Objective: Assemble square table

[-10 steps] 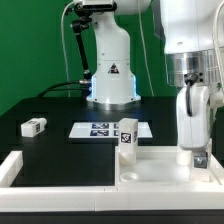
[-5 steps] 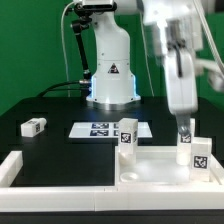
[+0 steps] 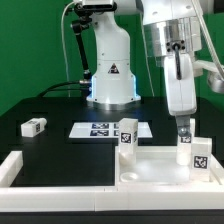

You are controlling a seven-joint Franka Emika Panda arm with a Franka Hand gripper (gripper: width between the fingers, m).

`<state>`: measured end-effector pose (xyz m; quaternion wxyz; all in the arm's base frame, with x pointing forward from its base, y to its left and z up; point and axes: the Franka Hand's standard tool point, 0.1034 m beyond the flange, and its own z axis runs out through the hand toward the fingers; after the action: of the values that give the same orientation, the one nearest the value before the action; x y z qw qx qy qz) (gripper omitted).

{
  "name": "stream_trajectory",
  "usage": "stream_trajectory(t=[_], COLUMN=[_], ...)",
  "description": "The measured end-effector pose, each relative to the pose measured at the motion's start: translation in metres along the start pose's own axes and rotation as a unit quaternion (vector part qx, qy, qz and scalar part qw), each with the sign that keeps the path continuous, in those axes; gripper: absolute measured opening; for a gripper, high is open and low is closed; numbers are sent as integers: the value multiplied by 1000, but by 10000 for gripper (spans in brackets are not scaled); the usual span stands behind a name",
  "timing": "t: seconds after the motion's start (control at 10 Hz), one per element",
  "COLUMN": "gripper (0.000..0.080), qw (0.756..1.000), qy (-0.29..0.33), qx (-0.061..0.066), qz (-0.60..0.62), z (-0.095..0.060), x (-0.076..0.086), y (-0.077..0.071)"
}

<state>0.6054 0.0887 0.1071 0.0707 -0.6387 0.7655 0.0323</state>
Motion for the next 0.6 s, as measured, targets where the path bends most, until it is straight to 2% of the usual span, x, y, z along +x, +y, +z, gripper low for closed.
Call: stream_trajectory(t=[0.2,0.3,0.4,0.5,0.6], gripper=[648,648,648,648,648], qw=[1000,998,996,994,989], qy=[0,-1,-3,-7,-4], qx=[2,7,5,3,4], qz=[-20,-63,-93,-113,-148], z=[-1,-7,-16,-24,-26], x=[3,21,39,53,61], y=[2,17,35,47,50])
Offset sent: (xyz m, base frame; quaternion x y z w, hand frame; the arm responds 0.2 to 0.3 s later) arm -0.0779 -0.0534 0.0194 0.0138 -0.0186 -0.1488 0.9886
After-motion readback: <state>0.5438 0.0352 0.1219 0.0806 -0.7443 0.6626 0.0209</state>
